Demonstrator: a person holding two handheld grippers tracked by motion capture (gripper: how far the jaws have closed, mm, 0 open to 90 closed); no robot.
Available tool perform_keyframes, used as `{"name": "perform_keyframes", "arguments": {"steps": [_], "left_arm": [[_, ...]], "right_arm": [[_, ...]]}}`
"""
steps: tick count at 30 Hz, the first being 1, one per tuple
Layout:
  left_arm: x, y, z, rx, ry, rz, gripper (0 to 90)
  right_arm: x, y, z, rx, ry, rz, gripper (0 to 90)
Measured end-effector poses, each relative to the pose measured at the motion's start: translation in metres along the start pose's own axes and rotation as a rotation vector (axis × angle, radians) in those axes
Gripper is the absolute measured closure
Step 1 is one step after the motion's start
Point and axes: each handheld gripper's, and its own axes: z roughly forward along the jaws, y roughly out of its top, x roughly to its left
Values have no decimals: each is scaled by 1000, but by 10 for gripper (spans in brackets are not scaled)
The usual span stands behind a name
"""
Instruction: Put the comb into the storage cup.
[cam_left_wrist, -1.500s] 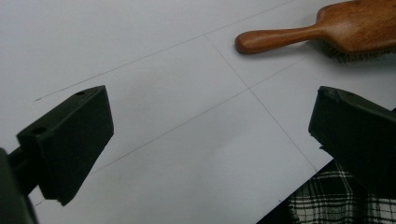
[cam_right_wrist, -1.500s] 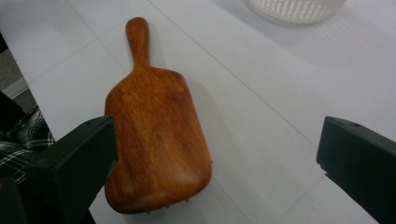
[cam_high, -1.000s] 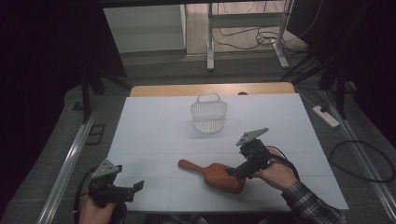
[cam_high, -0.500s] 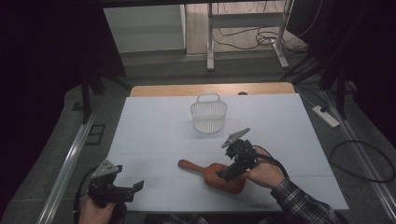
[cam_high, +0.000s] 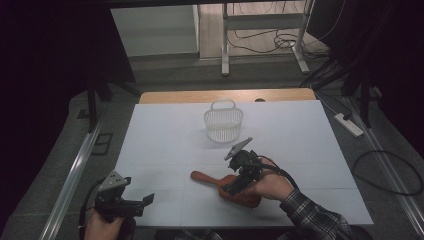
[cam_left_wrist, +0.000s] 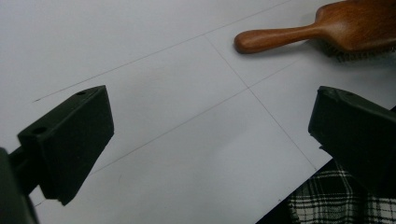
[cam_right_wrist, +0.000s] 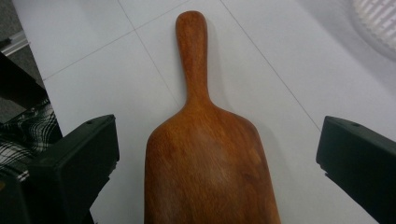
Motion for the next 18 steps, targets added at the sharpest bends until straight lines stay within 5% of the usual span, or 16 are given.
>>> {"name": "perform_keyframes", "arguments": {"steps": [4, 11, 18], "left_arm": [[0, 0, 0, 0, 2, 2, 12], [0, 0, 0, 1, 2, 3, 12], [0, 0, 0, 2, 2, 4, 12]], "right_arm": [[1, 2, 2, 0, 14, -9, 125], [1, 4, 1, -7, 56, -26, 555], [0, 6, 5, 24, 83, -59, 876]]}}
